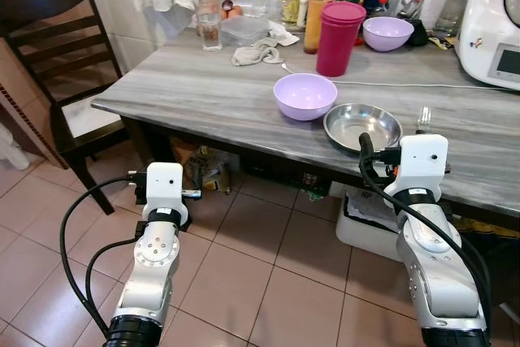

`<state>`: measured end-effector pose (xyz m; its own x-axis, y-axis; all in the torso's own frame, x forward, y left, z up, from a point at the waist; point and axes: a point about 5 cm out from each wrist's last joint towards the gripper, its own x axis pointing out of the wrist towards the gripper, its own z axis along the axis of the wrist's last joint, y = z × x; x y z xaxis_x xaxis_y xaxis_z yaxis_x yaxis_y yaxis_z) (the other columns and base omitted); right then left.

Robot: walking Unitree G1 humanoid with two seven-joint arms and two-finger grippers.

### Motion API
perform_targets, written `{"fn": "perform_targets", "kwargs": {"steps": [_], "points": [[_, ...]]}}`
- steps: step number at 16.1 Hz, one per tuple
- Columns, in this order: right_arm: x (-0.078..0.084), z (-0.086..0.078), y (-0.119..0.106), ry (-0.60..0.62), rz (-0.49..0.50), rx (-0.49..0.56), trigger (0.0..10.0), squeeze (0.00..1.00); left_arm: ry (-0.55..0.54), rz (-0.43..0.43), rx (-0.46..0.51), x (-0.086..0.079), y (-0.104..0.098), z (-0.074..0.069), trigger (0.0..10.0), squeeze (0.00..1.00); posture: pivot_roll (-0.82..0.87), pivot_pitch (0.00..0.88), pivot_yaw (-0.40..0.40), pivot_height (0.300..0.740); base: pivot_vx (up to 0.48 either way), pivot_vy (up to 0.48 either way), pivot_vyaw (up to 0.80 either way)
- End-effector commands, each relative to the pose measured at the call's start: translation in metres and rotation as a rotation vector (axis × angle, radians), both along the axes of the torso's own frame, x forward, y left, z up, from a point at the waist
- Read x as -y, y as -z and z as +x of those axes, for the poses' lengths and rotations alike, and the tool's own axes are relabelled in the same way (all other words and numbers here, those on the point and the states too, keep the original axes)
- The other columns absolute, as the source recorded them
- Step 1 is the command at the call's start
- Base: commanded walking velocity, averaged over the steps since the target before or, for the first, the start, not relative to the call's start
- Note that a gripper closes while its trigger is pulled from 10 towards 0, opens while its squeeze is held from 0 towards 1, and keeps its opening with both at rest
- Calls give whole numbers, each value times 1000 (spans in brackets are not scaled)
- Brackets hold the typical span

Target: Setting the table

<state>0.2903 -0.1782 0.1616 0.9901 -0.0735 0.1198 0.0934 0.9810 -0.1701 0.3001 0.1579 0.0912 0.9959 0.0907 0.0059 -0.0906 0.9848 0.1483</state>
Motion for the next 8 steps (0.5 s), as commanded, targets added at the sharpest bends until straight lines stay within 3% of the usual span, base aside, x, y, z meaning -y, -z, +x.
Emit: {"fn": "perform_targets", "kwargs": {"steps": [1, 8], "points": [[0, -1, 0, 0, 6, -5, 10000, 0, -7, 2, -6, -1, 0, 2, 10000, 0, -233, 0, 40, 740, -240, 0, -800], [1, -2, 1, 2, 6, -7, 10000, 0, -7, 8, -13, -1, 1, 0, 10000, 0, -233, 0, 38, 740, -216, 0, -750]]}}
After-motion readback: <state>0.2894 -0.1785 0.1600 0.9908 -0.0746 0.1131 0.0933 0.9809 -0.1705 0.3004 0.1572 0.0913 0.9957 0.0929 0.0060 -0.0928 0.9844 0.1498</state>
